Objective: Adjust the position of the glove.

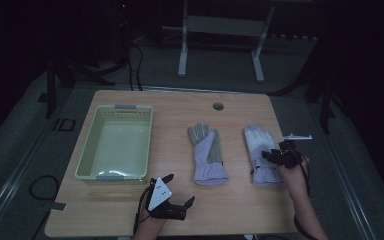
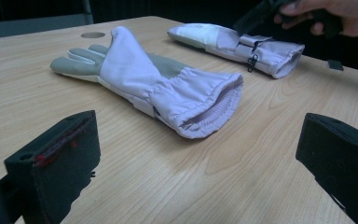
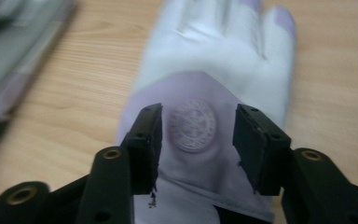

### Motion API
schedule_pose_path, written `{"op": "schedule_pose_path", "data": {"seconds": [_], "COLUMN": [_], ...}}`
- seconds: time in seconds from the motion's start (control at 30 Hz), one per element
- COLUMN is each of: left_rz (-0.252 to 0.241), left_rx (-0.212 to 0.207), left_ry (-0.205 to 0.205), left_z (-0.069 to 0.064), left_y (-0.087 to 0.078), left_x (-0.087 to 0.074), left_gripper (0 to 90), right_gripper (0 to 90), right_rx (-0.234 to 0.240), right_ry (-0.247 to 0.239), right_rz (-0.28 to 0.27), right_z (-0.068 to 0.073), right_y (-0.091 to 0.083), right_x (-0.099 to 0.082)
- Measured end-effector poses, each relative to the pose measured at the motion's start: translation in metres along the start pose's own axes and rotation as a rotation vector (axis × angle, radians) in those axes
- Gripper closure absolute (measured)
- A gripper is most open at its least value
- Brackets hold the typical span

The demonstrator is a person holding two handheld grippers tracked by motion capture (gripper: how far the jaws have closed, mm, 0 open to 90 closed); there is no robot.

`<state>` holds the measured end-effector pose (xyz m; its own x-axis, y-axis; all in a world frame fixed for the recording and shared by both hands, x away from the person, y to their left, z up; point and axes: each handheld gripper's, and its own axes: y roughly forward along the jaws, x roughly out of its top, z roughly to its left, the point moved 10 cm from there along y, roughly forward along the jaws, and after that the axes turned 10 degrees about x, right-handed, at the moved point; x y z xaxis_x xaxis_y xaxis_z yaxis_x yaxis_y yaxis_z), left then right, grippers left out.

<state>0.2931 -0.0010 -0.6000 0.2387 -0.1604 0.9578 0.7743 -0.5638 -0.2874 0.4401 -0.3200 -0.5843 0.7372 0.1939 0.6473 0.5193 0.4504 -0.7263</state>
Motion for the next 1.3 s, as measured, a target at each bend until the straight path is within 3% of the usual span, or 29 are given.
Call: {"op": "schedule_pose_path", "data": {"seconds": [0.07,0.23,0.3,0.4,0.43,0.57,0.7,0.8,1.0,1.1,1.3], "left_rz": [0.001,0.004,0.007,0.010,0.010,0.011,0.011,0.009,0.011,0.012,0.007], "left_rx": [-0.001,-0.001,-0.003,-0.006,-0.006,-0.006,-0.006,-0.004,-0.003,-0.001,0.001], "left_ry": [0.003,0.001,0.000,-0.005,-0.005,0.002,-0.001,-0.001,-0.003,0.000,-0.004], "left_z": [0.000,0.000,0.000,0.000,0.000,-0.001,0.000,0.000,0.000,0.000,0.000], "left_y": [0.000,0.000,0.001,0.001,0.001,0.001,0.001,0.001,0.001,0.001,0.000], "left_x": [0.000,0.000,0.000,0.000,0.000,-0.001,-0.001,-0.001,-0.001,-0.001,0.000], "left_gripper": [0.0,0.0,0.0,0.0,0.0,0.0,0.0,0.0,0.0,0.0,0.0], "right_gripper": [52.1,48.5,47.8,47.8,47.8,47.6,44.5,45.2,61.7,65.0,77.4], "right_rx": [0.010,0.053,0.053,0.028,0.019,0.060,0.068,0.085,0.122,0.122,0.134], "right_ry": [-0.053,-0.124,-0.170,-0.193,-0.180,-0.131,-0.184,-0.178,-0.147,-0.142,-0.079], "right_rz": [0.005,0.022,0.032,0.043,0.045,0.038,0.029,0.005,-0.052,-0.050,-0.022], "right_z": [0.000,0.002,0.002,-0.002,-0.005,-0.010,-0.006,-0.006,-0.005,-0.005,-0.001], "right_y": [-0.005,-0.009,-0.005,0.004,0.007,0.023,0.023,0.023,0.021,0.021,0.017], "right_x": [0.002,0.003,0.001,-0.001,-0.002,-0.015,-0.019,-0.020,-0.022,-0.022,-0.020]}}
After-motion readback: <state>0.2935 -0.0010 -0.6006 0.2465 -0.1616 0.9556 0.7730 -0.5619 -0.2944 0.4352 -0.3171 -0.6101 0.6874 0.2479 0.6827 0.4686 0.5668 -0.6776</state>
